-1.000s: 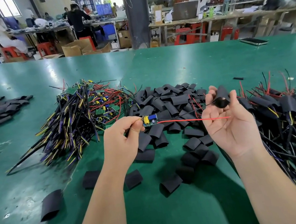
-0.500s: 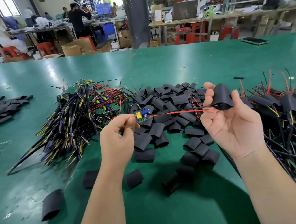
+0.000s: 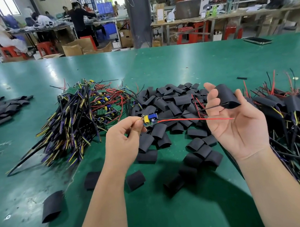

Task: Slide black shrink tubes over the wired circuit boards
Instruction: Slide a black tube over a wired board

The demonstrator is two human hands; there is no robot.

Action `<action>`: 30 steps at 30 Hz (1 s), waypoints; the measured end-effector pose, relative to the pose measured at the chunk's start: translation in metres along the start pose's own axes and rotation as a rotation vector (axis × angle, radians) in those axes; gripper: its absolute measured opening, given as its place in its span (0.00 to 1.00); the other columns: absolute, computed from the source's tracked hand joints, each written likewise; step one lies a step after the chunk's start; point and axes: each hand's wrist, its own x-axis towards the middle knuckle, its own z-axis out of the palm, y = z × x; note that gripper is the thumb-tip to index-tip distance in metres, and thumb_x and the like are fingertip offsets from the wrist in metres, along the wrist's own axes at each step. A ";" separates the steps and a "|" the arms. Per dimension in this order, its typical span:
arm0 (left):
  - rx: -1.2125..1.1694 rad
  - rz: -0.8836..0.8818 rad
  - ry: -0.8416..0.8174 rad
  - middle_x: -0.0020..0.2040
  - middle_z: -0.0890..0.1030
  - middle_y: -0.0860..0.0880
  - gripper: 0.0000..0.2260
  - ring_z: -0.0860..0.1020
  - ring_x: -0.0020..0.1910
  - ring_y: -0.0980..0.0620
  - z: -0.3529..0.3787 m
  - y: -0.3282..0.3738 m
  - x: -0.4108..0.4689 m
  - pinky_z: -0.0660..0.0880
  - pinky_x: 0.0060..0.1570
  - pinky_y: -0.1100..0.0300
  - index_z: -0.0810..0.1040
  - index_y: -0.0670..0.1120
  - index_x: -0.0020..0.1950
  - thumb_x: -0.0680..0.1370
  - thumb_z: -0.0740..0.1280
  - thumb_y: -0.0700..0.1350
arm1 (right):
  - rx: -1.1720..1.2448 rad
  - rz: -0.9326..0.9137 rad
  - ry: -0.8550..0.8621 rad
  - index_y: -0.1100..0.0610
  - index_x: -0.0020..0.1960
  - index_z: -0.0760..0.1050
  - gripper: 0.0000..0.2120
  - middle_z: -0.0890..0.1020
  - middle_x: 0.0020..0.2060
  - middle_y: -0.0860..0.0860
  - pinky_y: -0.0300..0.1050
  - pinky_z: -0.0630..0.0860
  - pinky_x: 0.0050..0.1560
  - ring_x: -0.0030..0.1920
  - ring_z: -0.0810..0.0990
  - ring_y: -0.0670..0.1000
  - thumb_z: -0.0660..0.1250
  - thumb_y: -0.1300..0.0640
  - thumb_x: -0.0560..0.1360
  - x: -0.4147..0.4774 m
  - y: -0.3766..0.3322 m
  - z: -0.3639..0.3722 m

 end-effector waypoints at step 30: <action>-0.017 -0.047 0.046 0.25 0.75 0.60 0.14 0.59 0.20 0.59 0.000 0.001 -0.001 0.56 0.23 0.71 0.77 0.49 0.37 0.81 0.61 0.39 | 0.029 -0.082 0.064 0.64 0.68 0.67 0.21 0.80 0.50 0.56 0.40 0.81 0.46 0.51 0.84 0.55 0.57 0.56 0.78 -0.003 0.005 0.012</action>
